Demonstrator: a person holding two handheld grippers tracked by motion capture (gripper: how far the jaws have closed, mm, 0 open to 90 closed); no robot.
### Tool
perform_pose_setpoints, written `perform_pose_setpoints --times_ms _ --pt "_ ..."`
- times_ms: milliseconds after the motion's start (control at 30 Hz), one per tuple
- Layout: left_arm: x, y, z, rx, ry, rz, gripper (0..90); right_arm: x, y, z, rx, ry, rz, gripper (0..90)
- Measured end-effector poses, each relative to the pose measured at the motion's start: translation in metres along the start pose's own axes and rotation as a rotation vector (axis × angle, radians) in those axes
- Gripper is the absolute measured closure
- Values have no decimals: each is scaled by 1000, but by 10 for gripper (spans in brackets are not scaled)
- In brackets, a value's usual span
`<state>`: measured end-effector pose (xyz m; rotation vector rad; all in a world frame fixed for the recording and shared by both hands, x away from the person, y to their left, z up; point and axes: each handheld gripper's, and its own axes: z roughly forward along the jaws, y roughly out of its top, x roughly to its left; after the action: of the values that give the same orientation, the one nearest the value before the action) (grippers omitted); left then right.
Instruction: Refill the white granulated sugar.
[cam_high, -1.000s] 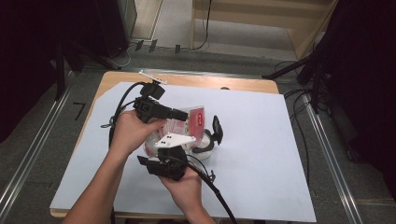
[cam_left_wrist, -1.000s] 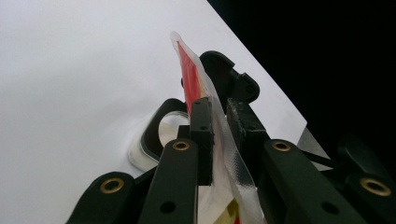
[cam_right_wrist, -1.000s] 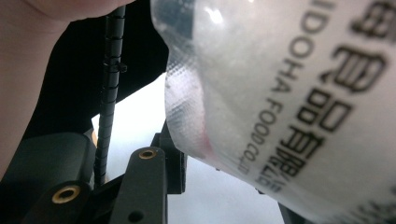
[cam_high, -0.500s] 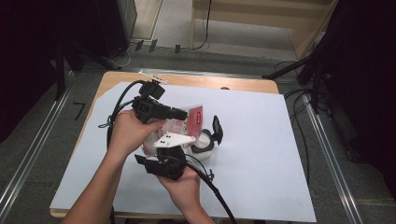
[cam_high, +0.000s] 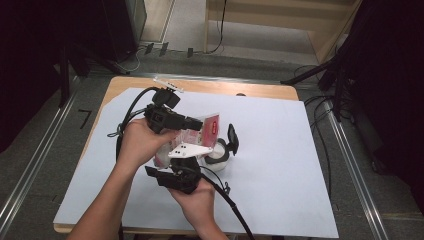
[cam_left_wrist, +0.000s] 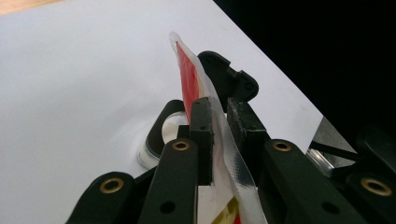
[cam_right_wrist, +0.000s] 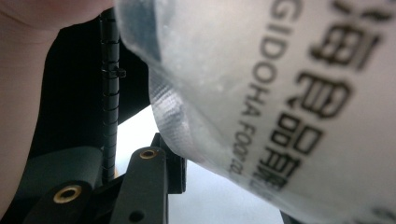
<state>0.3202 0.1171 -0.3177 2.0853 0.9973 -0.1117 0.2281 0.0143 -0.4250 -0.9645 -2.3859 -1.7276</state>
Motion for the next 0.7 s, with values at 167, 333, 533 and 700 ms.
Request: perform_pose_setpoints --times_ms 167,333,533,700 --pt "1 0 -1 0 -4 4 817 1 0 0 2 -7 -14 642" --pt "1 0 -1 2 -8 0 817 1 0 0 6 -10 -14 641" --pt "2 0 0 1 -9 -3 818 1 0 0 8 -16 -18 640" --pt "2 0 0 3 -11 0 819 2 0 0 10 -20 -26 637"
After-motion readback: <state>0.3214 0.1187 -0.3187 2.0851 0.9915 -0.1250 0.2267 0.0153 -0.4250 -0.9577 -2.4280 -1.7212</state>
